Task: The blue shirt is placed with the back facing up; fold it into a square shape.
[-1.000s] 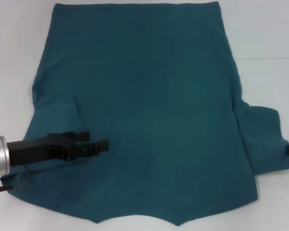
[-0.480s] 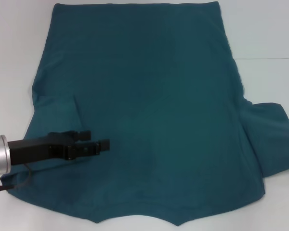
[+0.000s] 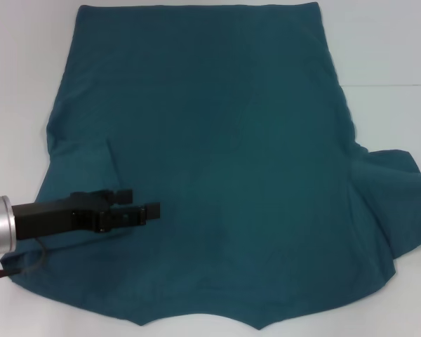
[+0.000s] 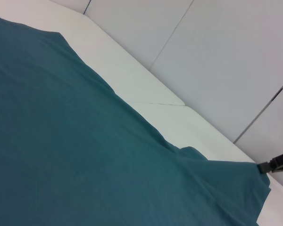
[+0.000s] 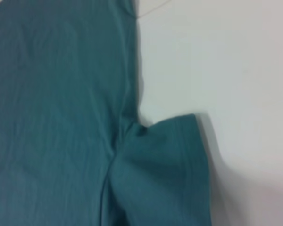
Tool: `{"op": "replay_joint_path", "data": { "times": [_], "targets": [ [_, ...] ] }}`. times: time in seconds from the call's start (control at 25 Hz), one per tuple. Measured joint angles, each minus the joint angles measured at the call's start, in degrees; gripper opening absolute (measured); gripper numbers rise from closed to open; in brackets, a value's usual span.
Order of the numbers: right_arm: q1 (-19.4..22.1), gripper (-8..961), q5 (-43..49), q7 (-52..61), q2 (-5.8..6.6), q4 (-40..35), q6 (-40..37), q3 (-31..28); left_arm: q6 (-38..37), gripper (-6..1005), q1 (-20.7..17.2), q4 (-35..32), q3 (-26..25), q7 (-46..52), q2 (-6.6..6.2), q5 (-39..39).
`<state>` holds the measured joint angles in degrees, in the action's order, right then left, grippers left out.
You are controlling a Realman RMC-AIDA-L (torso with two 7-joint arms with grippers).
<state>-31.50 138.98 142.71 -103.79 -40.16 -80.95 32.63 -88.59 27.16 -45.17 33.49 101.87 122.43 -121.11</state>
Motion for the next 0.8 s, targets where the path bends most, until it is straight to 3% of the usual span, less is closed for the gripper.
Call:
{"op": "replay_joint_path", "data": {
  "times": [0.44, 0.8],
  "targets": [
    [-0.6, 7, -1.1, -0.4, 0.54, -0.6, -2.9, -4.5, 0.1, 911, 0.0, 0.0, -0.1, 0.0, -0.02, 0.0],
    [-2.9, 7, -6.7, -0.5, -1.68, 0.0, -11.7, -4.5, 0.3, 908, 0.2, -0.1, -0.1, 0.0, -0.01, 0.1]
  ]
}}
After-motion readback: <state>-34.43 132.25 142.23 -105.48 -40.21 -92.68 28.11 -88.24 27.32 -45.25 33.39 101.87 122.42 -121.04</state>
